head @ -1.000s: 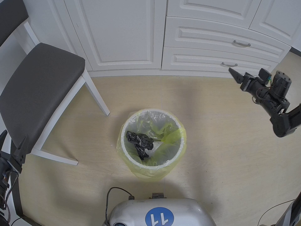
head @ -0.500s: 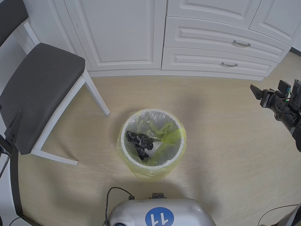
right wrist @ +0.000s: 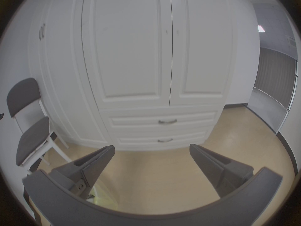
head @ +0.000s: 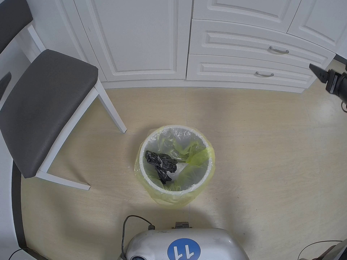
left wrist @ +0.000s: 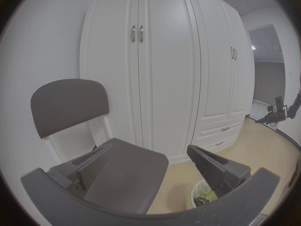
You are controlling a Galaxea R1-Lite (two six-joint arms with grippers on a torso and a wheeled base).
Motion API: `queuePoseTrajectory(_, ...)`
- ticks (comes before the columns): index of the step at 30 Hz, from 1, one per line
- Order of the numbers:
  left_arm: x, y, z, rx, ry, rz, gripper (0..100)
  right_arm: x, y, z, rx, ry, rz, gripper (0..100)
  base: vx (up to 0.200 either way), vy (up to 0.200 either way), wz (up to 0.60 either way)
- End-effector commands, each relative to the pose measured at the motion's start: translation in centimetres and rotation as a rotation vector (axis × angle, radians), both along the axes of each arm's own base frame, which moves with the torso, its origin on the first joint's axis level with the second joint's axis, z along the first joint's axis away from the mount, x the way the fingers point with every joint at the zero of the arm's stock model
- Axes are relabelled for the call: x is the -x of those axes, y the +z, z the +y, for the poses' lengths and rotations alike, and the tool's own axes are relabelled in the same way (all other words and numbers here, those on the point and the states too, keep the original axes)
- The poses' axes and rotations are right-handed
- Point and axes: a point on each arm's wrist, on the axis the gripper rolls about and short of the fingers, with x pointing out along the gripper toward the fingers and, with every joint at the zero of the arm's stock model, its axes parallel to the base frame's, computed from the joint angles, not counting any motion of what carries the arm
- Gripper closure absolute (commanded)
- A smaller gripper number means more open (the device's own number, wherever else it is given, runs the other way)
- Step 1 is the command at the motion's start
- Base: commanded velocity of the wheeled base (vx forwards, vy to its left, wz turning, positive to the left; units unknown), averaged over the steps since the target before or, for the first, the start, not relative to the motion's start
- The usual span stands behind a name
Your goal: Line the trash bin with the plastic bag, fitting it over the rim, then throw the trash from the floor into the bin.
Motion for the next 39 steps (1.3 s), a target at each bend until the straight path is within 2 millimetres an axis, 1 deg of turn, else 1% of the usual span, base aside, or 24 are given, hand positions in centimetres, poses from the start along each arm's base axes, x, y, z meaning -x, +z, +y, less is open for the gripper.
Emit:
queuePoseTrajectory(1,0.9,3.5,-0.1,-0.008,-0.008,-0.077,0,3.0,4.7,-0.3,-0.004,-0.01,-0.171,0,0.0,0.0,0.0)
queuePoseTrajectory(4,0.9,3.7,-0.1,-0.011,-0.007,-0.085,0,3.6,5.4,-0.4,-0.005,-0.01,-0.202,0,0.0,0.0,0.0)
queuePoseTrajectory(5,0.9,3.7,-0.1,-0.011,-0.005,-0.087,0,4.2,5.7,-0.4,-0.008,-0.012,-0.222,0,0.0,0.0,0.0)
queuePoseTrajectory(7,0.9,3.7,-0.1,-0.011,-0.005,-0.087,0,4.2,5.7,-0.4,-0.008,-0.012,-0.222,0,0.0,0.0,0.0)
queuePoseTrajectory(8,1.3,3.7,-0.1,-0.01,-0.004,-0.099,0,5.7,6.4,-0.6,-0.01,-0.015,-0.264,0,0.0,0.0,0.0)
queuePoseTrajectory(12,2.5,4.0,-0.2,-0.007,-0.005,-0.138,0,8.6,7.3,-0.8,-0.011,-0.027,-0.333,0,0.0,0.0,0.0)
queuePoseTrajectory(15,2.9,4.4,-0.3,-0.009,-0.004,-0.16,0,11.0,7.8,-1.0,-0.016,-0.036,-0.388,0,0.0,0.0,0.0)
queuePoseTrajectory(16,2.9,4.4,-0.3,-0.009,-0.004,-0.16,0,11.2,7.8,-1.0,-0.016,-0.036,-0.391,0,0.0,0.0,0.0)
queuePoseTrajectory(18,3.3,4.6,-0.3,-0.012,-0.003,-0.176,0,12.9,8.3,-1.1,-0.03,-0.07,-0.438,0,0.0,0.0,0.0)
queuePoseTrajectory(20,4.2,4.6,-0.4,-0.015,-0.014,-0.19,0,13.9,8.6,-1.2,-0.04,-0.098,-0.465,0,0.0,0.0,0.0)
queuePoseTrajectory(21,4.6,4.7,-0.5,-0.018,-0.025,-0.198,0,13.9,8.6,-1.2,-0.04,-0.098,-0.465,0,0.0,0.0,0.0)
queuePoseTrajectory(22,4.7,4.7,-0.5,-0.018,-0.038,-0.201,0,15.1,8.9,-1.3,-0.029,-0.129,-0.494,0,0.0,0.0,0.0)
queuePoseTrajectory(25,4.6,4.4,-0.5,-0.007,-0.05,-0.187,0,16.5,8.9,-1.4,-0.006,-0.149,-0.502,0,0.0,0.0,0.0)
queuePoseTrajectory(26,4.6,4.3,-0.5,-0.005,-0.049,-0.185,0,16.6,8.9,-1.4,-0.006,-0.149,-0.502,0,0.0,0.0,0.0)
queuePoseTrajectory(29,4.4,3.7,-0.4,0.026,-0.041,-0.162,0,18.3,8.6,-1.5,-0.004,-0.151,-0.493,0,0.0,0.0,0.0)
queuePoseTrajectory(30,4.4,3.7,-0.4,0.027,-0.042,-0.162,0,18.4,8.6,-1.5,-0.004,-0.151,-0.491,0,0.0,0.0,0.0)
queuePoseTrajectory(32,4.5,3.6,-0.4,0.045,-0.04,-0.16,0,20.0,8.3,-1.5,-0.005,-0.151,-0.5,0,0.0,0.0,0.0)
queuePoseTrajectory(36,4.3,3.6,-0.4,0.042,-0.043,-0.156,0,21.2,7.8,-1.6,-0.005,-0.154,-0.493,0,0.0,0.0,0.0)
queuePoseTrajectory(37,4.3,3.6,-0.4,0.042,-0.043,-0.156,0,21.2,7.8,-1.6,-0.005,-0.154,-0.493,0,0.0,0.0,0.0)
queuePoseTrajectory(38,4.4,3.5,-0.4,0.041,-0.041,-0.156,0,22.2,7.4,-1.6,-0.004,-0.159,-0.498,0,0.0,0.0,0.0)
queuePoseTrajectory(39,4.4,3.5,-0.4,0.041,-0.041,-0.156,0,22.2,7.4,-1.6,-0.004,-0.159,-0.498,0,0.0,0.0,0.0)
